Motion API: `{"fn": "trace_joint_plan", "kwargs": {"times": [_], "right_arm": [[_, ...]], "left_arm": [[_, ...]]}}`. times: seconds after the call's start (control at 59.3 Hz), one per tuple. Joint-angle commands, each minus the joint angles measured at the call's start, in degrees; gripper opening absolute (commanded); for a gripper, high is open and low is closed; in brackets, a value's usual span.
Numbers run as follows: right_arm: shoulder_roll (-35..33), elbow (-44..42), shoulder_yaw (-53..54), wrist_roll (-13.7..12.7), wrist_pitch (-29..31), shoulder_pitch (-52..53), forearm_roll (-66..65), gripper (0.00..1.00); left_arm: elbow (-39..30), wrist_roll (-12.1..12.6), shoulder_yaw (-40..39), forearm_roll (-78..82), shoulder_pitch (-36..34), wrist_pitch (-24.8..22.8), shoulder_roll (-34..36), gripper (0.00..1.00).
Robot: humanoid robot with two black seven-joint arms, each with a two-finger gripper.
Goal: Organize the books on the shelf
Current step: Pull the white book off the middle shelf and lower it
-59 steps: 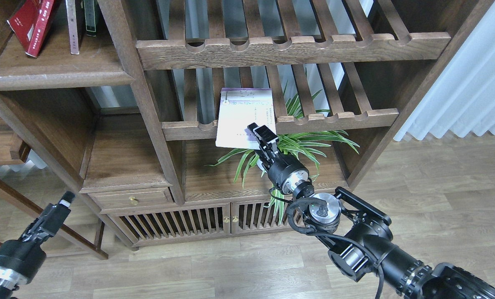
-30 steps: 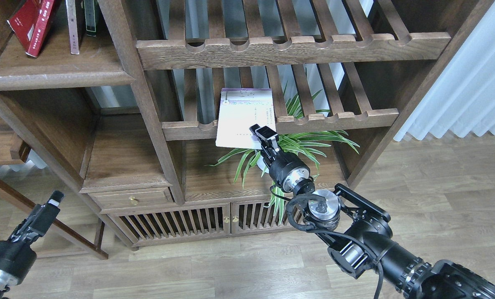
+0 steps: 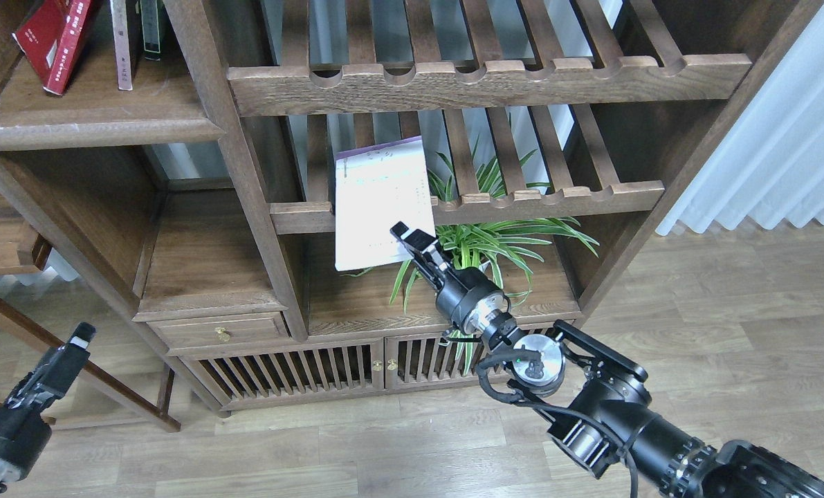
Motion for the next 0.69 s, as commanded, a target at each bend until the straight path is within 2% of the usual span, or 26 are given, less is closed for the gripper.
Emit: {"fn": "trace_joint_plan", "kwargs": {"times": [0.0, 0.084, 0.169, 0.236, 0.27, 0.287, 0.304, 0.405, 0.472, 0.54, 0.624, 0.675], "right_arm": [[-2.88, 8.08, -0.04, -0.90, 1.46, -4.69, 0.57, 0.04], [-8.77, 11.70, -0.13, -1.51, 1.81, -8.21, 1.62, 0.04], [-13.79, 13.29, -0.13, -2.30, 4.89, -12.08, 2.59, 0.04], [-17.04, 13.20, 0.31, -4.67, 9.37, -14.89, 2.51, 0.04], [-18.54, 13.20, 0.92, -6.78, 10.30, -16.39, 2.15, 0.04], [-20.72, 13.11, 3.19, -10.96, 10.30, -19.52, 1.54, 0.04], [-21.26, 13.11, 3.90, -12.40, 10.30, -20.69, 1.28, 0.05], [-22.41, 12.85, 6.63, -16.80, 10.30, -24.12, -0.22, 0.05], [-22.32, 11.62, 7.25, -20.66, 10.30, -25.88, -0.40, 0.06], [-22.06, 10.30, 6.99, -23.13, 10.30, -26.76, -0.66, 0.06], [-20.31, 8.19, 6.81, -26.90, 10.30, -27.38, -0.92, 0.06], [-18.11, 6.79, 7.16, -28.23, 10.30, -27.38, -1.19, 0.06]], "left_arm": [[1.63, -0.07, 1.51, -2.58, 0.09, 0.00, -0.12, 0.95], [5.41, -0.68, 3.26, -3.90, 0.00, 0.00, -0.21, 0.95], [7.79, -1.04, 5.46, -6.71, 0.09, 0.00, -0.38, 0.97], [8.93, -1.04, 8.28, -10.40, 0.09, 0.00, -0.91, 0.99], [9.55, -1.13, 9.94, -12.42, 0.09, 0.00, -1.00, 0.99], [10.16, -1.13, 12.82, -15.74, -0.17, 0.00, -1.00, 0.99], [10.17, -1.13, 13.89, -16.90, -0.35, 0.00, -1.08, 0.99], [10.34, -1.21, 17.59, -22.09, -1.14, 0.00, -2.31, 1.00], [10.25, -0.95, 22.07, -28.94, -3.50, 0.00, -4.77, 1.00], [10.17, -0.51, 25.50, -32.20, -4.83, 0.00, -5.48, 0.99], [10.17, -0.60, 31.47, -35.28, -7.37, 0.00, -5.22, 0.99], [9.90, -0.86, 34.99, -36.42, -8.69, 0.00, -5.21, 0.99]]}}
